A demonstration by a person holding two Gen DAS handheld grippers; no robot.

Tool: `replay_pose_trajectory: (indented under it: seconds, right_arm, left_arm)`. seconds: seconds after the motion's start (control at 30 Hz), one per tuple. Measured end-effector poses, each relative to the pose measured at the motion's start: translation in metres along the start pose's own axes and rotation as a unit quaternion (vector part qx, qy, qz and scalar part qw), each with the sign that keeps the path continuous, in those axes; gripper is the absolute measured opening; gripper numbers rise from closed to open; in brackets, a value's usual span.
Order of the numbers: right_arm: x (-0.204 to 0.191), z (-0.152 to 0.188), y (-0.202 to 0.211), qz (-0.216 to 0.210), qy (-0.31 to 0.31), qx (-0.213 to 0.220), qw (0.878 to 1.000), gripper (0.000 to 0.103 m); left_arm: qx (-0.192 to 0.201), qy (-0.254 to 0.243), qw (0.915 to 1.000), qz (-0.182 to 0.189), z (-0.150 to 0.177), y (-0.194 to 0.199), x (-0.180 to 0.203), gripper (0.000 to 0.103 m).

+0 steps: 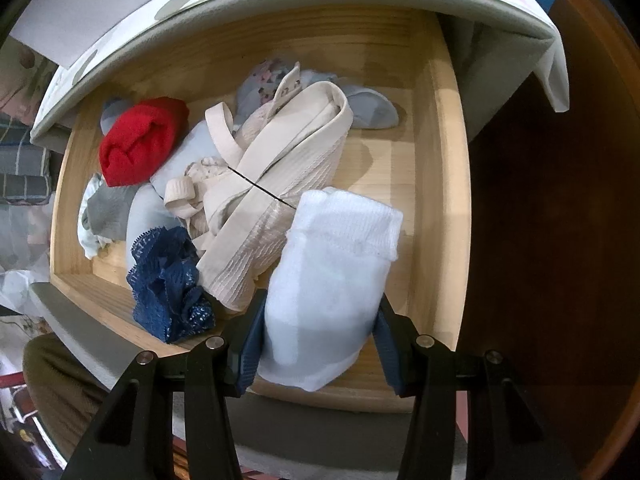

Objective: Take underwear out of drawer
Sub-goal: 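Lift the grey underwear into the white box and open the left tool while the right tool holds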

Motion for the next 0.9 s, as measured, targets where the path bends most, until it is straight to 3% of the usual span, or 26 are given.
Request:
replay_pose_trajectory:
  seconds: [0.23,0.47,0.9]
  right_arm:
    - [0.003,-0.001,0.003,-0.011,-0.006,0.003,1.0,0.047]
    - [0.002,0.0,0.003,-0.022,-0.003,-0.002,1.0,0.047]
    - [-0.003,0.0,0.003,-0.02,-0.002,-0.001,1.0,0.047]
  left_arm:
    - [-0.012,-0.005,0.9999,-0.007,-0.026,-0.06,0.003,0.053]
    - [-0.065,0.013,0.9973,-0.031,-0.001,-0.116,-0.012,0.053]
    - [-0.108,0.035,0.9906,-0.077,0.036,-0.12,-0.025,0.053]
Point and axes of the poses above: each gripper's, at about its wrist camera, not at the fingertips, and y roughly against the way its jaws point, x to its right, z to its underside, the point moved 9 cm from there along -y, roughly the way its jaws point, and after that the axes turned 4 degrees about -y, right-handed, at the moved point
